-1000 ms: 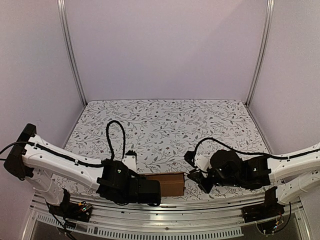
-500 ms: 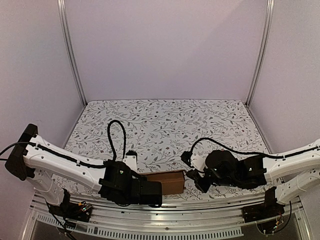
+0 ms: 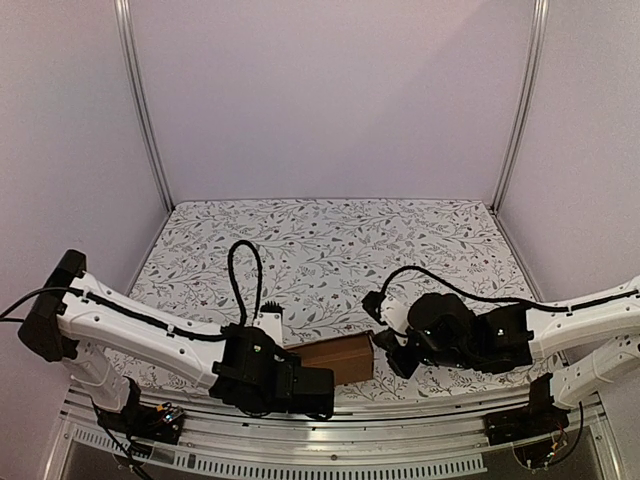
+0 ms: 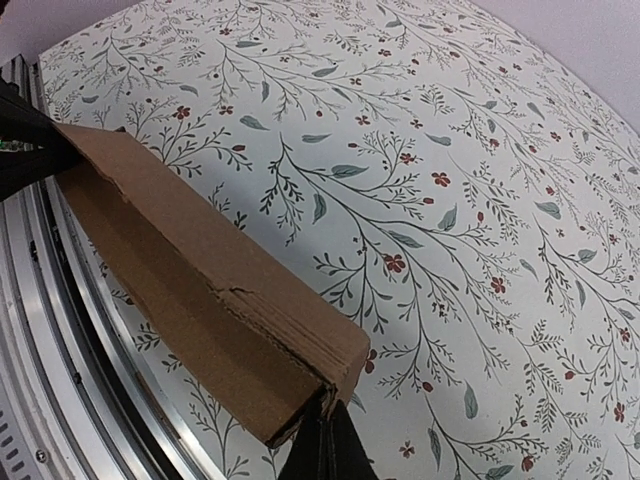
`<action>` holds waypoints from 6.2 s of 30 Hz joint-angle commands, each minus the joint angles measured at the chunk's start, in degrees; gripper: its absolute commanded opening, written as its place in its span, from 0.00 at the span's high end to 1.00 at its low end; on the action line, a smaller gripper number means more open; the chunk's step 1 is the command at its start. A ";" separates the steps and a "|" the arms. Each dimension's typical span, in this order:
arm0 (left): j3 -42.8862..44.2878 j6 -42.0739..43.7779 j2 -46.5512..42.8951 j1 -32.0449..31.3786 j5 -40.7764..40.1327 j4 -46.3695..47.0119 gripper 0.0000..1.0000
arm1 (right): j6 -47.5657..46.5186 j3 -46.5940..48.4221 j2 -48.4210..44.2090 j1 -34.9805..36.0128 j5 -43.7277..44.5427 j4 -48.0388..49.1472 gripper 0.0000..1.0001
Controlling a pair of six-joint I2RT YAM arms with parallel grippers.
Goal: Fold the paper box
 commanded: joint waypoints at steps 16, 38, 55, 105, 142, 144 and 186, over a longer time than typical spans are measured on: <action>3.21 1.82 5.10 -1.79 -3.67 -1.85 1.00 | 13.34 10.83 2.43 0.35 -0.66 -12.88 1.00; 3.16 7.83 9.60 -1.66 -3.34 2.51 1.00 | 18.46 14.32 0.41 -4.76 -10.88 -18.28 1.00; 3.89 10.80 12.26 -1.78 -3.45 3.88 1.00 | 24.32 14.89 0.27 -10.68 -21.59 -21.03 1.00; -7.80 26.73 2.35 4.50 9.41 28.84 1.00 | 17.47 1.41 -6.49 -11.68 -14.06 -12.76 0.95; -9.26 25.94 1.74 4.90 9.05 26.43 1.00 | 0.85 -9.75 -19.60 -4.50 -3.60 -9.41 0.30; -9.61 25.74 1.45 4.90 8.93 26.27 1.00 | -2.34 -9.85 -17.98 -4.49 -2.90 -7.56 0.32; -9.56 25.42 -0.72 5.07 6.59 23.68 1.00 | -8.26 -1.88 -9.59 -4.51 2.44 -9.15 0.80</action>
